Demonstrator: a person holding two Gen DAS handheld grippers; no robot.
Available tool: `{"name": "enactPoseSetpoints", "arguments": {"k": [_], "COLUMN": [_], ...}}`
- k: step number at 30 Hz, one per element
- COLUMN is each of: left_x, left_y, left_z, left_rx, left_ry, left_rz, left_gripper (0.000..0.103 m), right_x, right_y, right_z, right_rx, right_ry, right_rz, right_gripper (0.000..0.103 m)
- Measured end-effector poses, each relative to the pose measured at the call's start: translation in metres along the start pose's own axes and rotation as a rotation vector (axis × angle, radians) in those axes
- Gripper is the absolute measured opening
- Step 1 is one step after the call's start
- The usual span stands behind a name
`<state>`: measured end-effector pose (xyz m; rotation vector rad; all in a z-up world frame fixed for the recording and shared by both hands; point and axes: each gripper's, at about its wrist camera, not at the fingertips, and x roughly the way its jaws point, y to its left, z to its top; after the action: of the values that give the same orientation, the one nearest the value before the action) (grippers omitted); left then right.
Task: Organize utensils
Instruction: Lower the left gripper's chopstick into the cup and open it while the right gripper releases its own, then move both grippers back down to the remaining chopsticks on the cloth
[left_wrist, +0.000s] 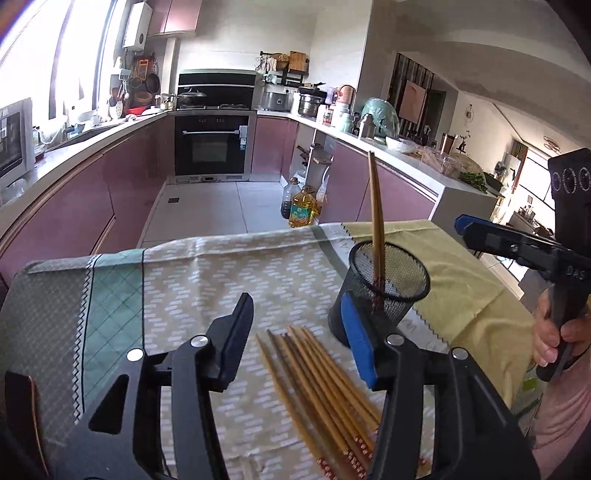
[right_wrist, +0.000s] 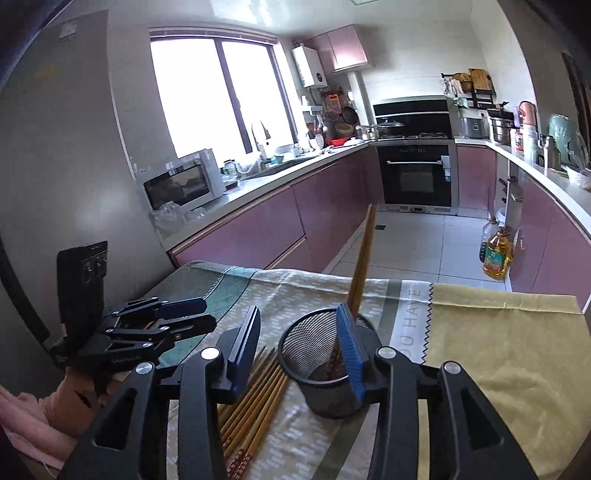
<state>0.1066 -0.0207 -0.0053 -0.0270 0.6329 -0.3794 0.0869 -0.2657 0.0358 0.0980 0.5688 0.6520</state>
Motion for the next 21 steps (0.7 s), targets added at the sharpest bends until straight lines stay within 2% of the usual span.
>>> {"name": "enactPoseSetpoints", "arguments": {"k": [4, 7, 11, 16, 21], "left_x": [0.003, 0.013, 0.024, 0.032, 0.040], "left_y": [0.012, 0.012, 0.010, 0.008, 0.005], "left_z": [-0.032, -0.055, -0.072, -0.080, -0.084], "left_rx": [-0.017, -0.011, -0.009, -0.011, 0.000], "left_ry": [0.080, 0.134, 0.185, 0.218, 0.241], "left_rz": [0.015, 0.026, 0.029, 0.035, 0.049], "left_gripper": [0.050, 0.050, 0.050, 0.050, 0.050], "right_x": [0.019, 0.042, 0.066, 0.080, 0.085], "right_y": [0.016, 0.020, 0.024, 0.021, 0.028], "right_z": [-0.028, -0.048, -0.073, -0.089, -0.095], "right_rx": [-0.026, 0.001, 0.019, 0.055, 0.042], "right_ry": [0.094, 0.173, 0.253, 0.302, 0.308], "right_rz": [0.016, 0.038, 0.008, -0.030, -0.068], "right_gripper": [0.041, 0.041, 0.041, 0.041, 0.041]}}
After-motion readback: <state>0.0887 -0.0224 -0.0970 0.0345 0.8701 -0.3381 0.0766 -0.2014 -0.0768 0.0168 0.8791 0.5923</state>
